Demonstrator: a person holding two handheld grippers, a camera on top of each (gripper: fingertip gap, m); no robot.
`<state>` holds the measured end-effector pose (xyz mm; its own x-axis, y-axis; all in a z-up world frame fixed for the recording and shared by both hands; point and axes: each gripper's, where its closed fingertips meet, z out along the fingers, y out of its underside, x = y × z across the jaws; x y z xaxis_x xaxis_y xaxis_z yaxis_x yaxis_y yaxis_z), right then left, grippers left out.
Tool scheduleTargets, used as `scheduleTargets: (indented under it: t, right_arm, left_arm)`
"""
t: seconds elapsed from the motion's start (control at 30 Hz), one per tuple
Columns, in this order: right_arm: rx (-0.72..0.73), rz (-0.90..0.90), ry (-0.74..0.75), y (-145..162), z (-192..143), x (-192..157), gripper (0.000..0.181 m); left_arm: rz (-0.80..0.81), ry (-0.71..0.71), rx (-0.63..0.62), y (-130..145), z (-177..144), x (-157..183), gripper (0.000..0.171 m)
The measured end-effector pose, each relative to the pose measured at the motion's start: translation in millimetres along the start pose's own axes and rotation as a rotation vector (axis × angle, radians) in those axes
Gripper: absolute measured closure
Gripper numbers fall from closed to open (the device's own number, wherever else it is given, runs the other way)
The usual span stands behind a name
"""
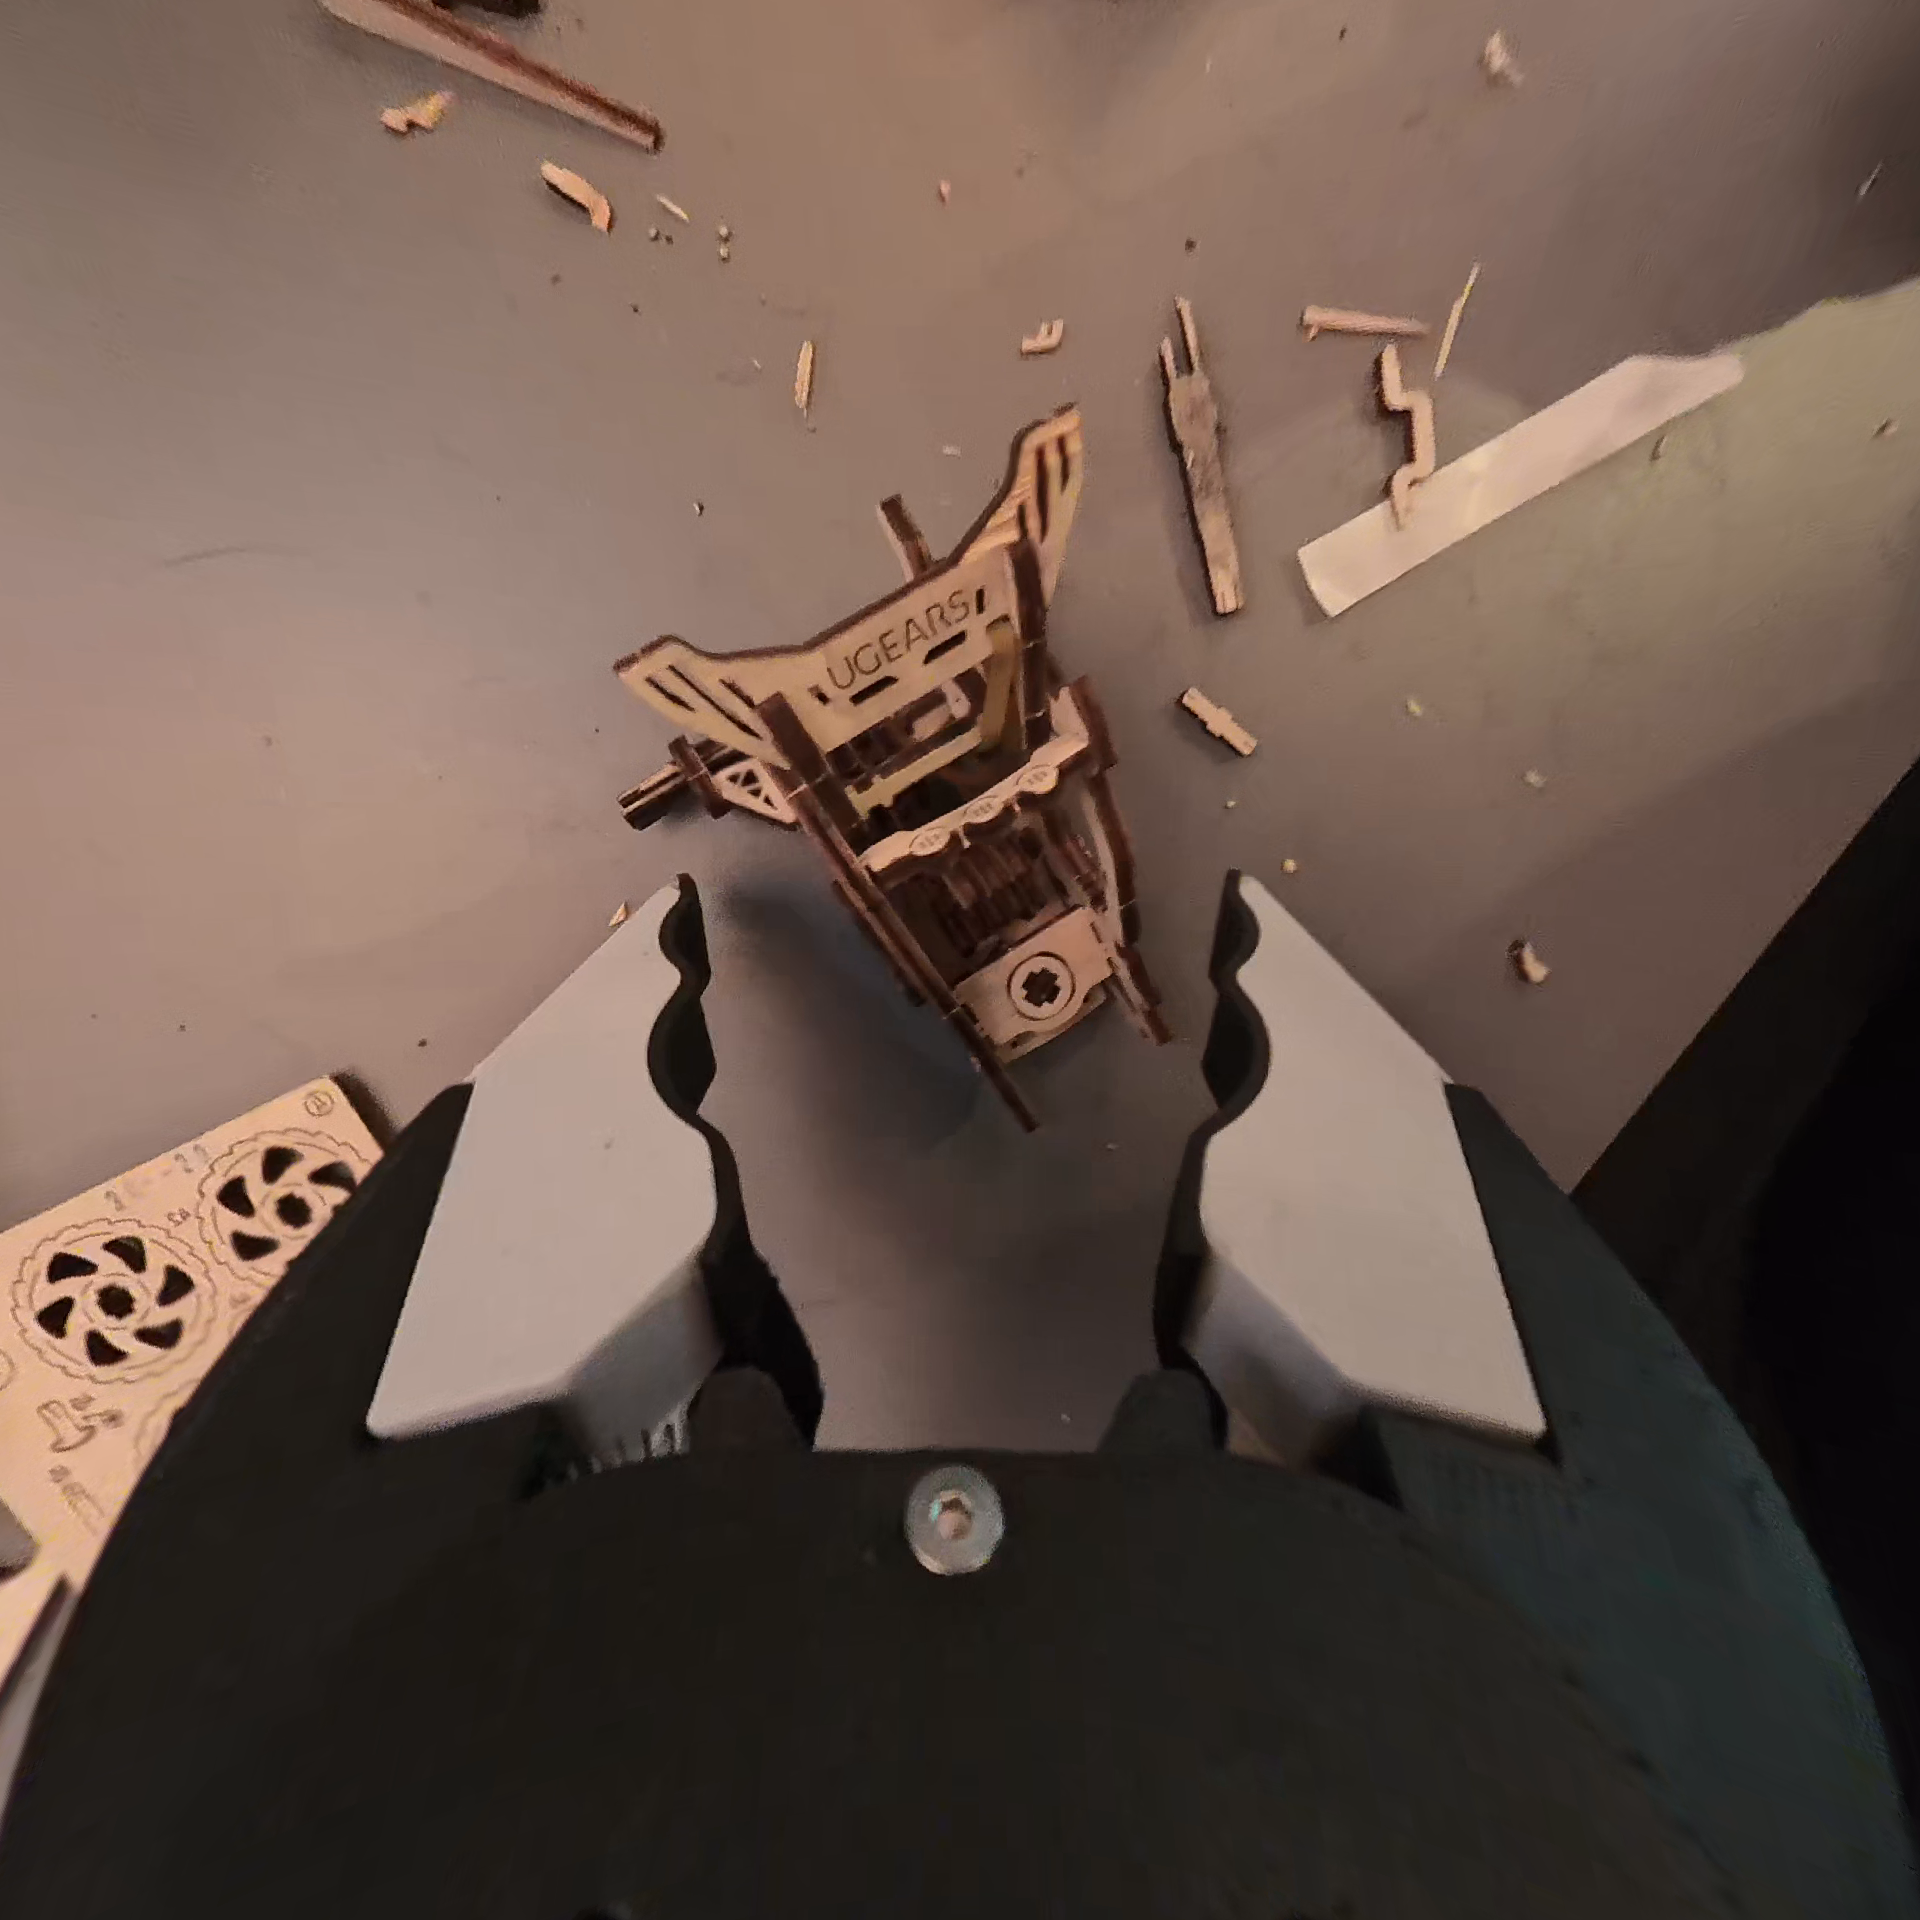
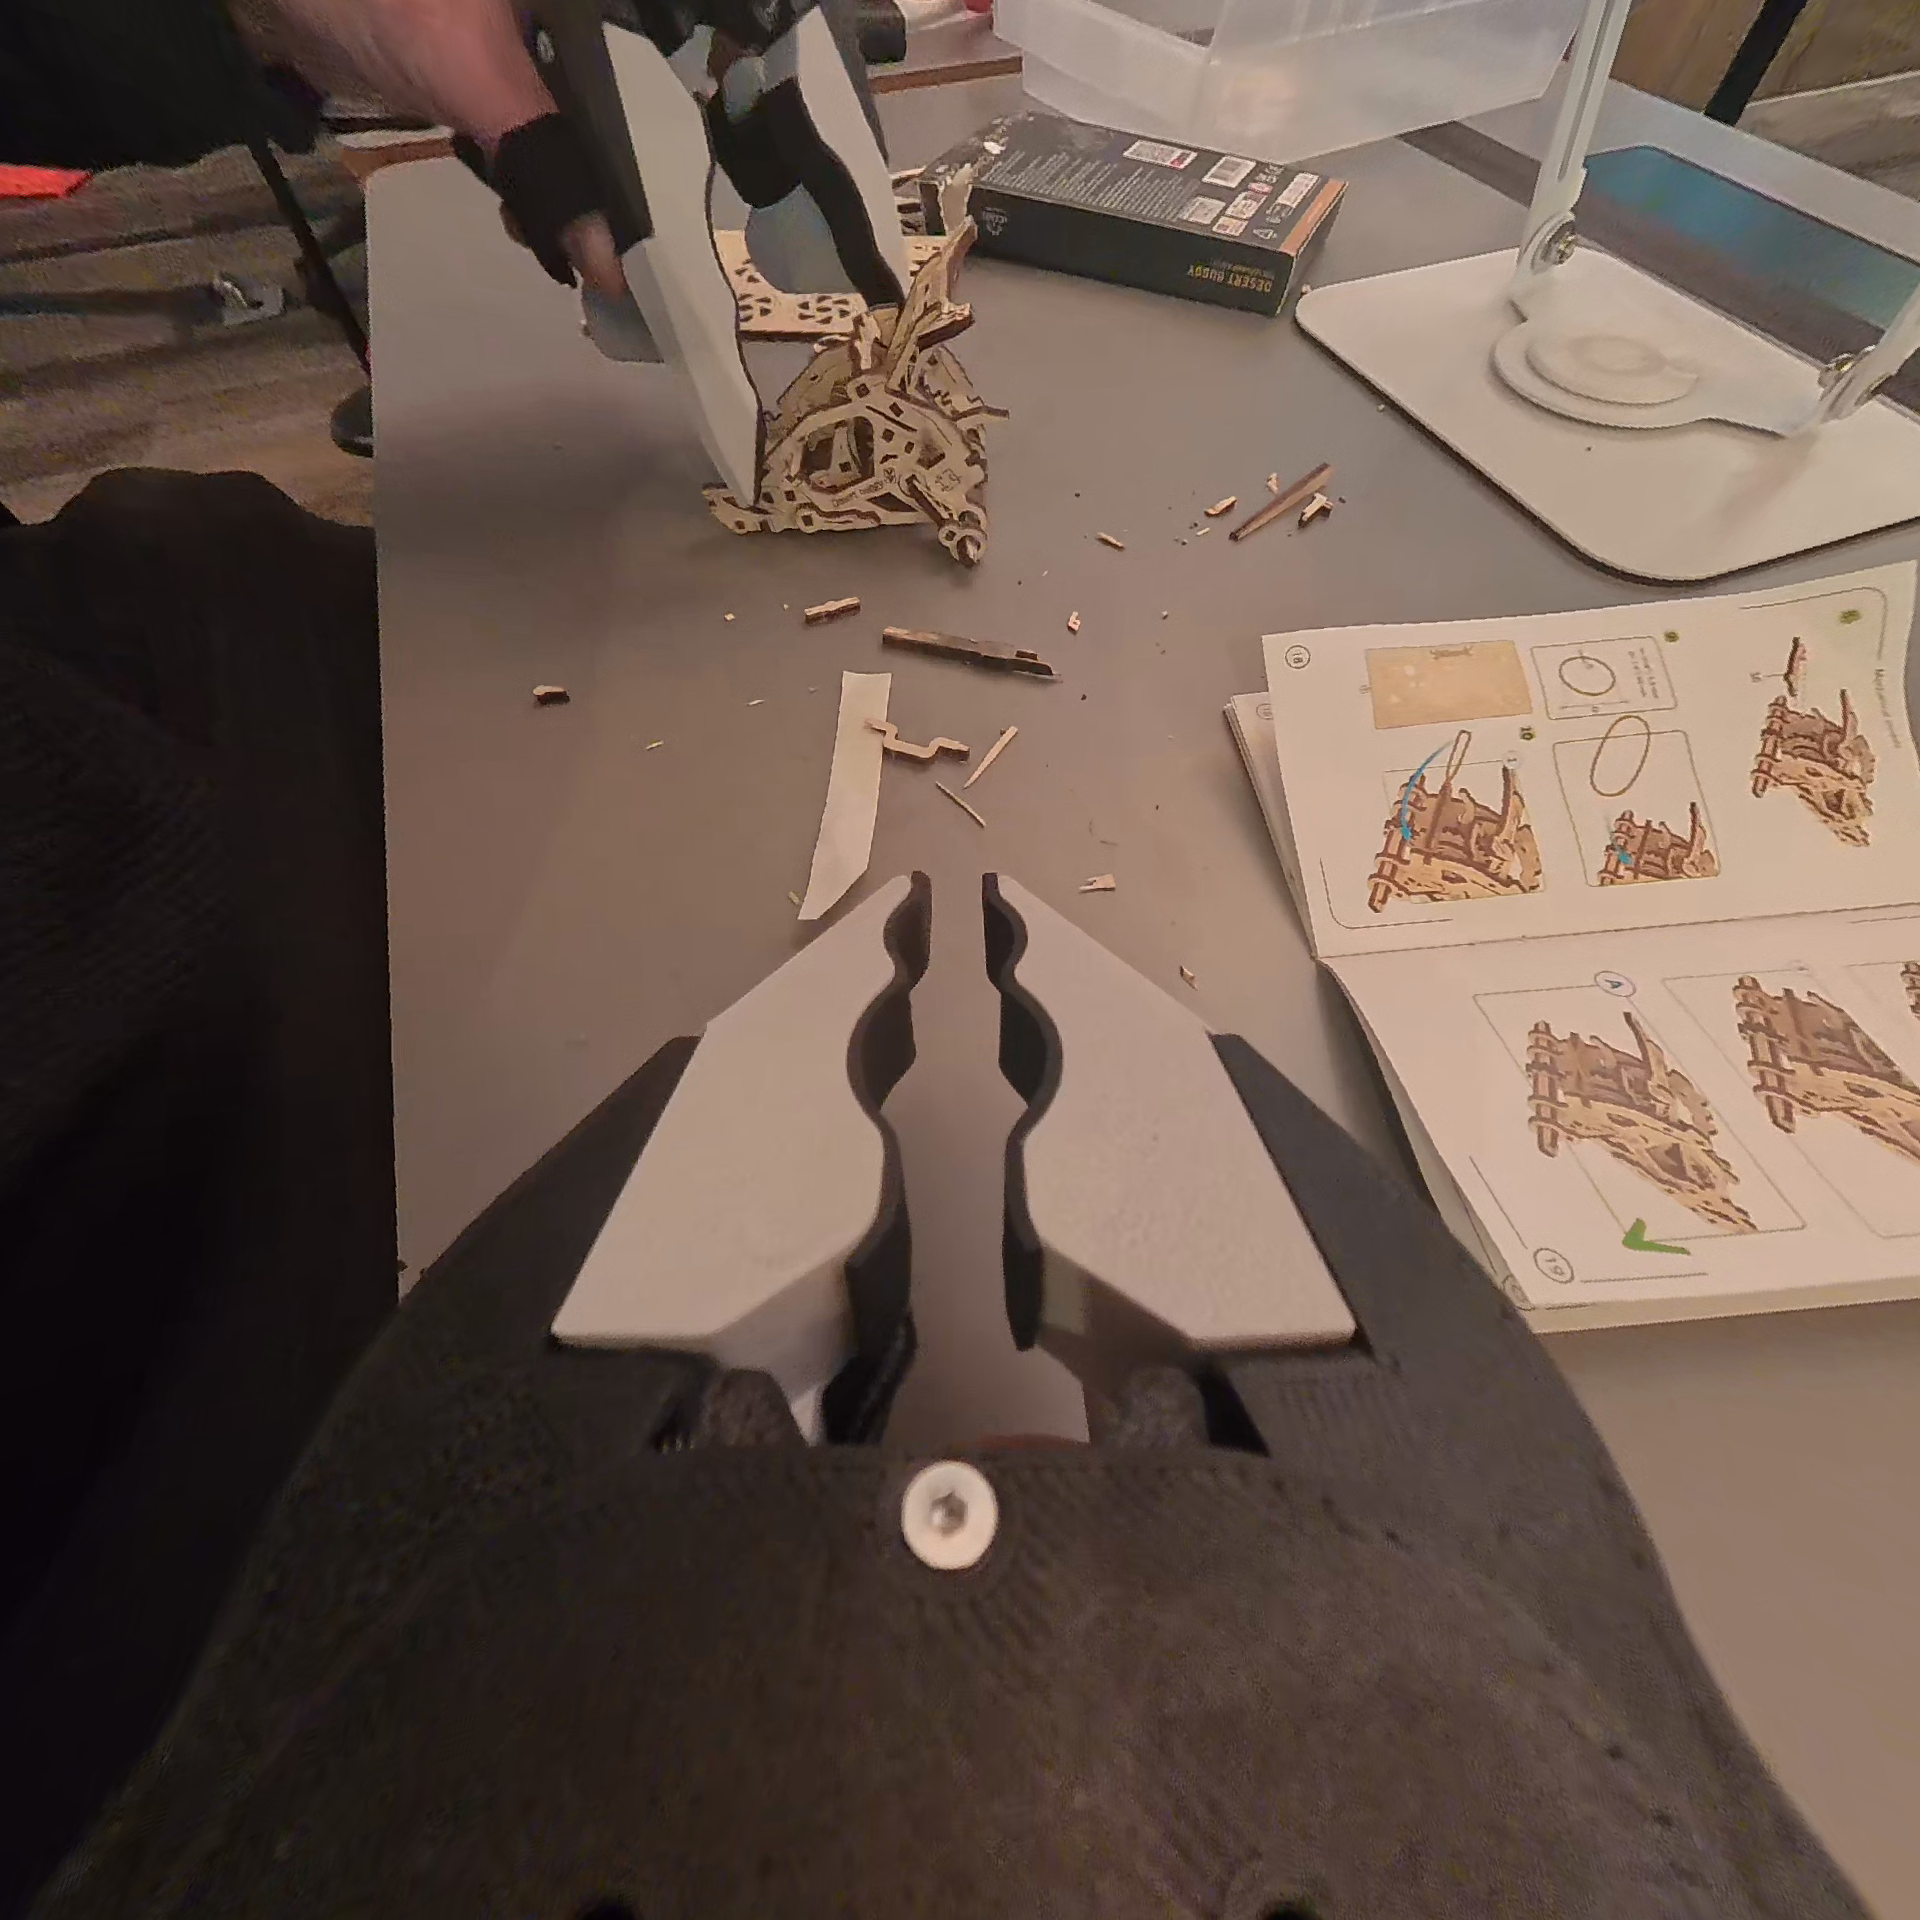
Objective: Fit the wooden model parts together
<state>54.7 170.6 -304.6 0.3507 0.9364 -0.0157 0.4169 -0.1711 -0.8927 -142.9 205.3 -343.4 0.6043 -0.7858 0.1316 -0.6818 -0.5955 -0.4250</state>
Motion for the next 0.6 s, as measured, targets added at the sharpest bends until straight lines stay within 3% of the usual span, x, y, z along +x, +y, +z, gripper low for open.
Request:
scheduleTargets:
  t: [0.17, 0.27, 0.6]
  right_arm:
    - [0.002, -0.014, 0.000, 0.2, 2.2, 0.4, 0.174]
    - [-0.012, -0.019, -0.002, 2.0, 3.6, 1.0, 0.174]
    - [-0.053, -0.047, -0.012, 8.2, 7.3, -3.1, 0.174]
  left_arm:
    - [-0.045, -0.039, 0.015, -13.6, 5.8, 8.3, 0.092]
    - [-0.005, -0.037, -0.011, -15.4, 8.5, 10.3, 0.115]
    - [0.334, 0.025, -0.132, -12.9, 4.9, -5.6, 0.118]
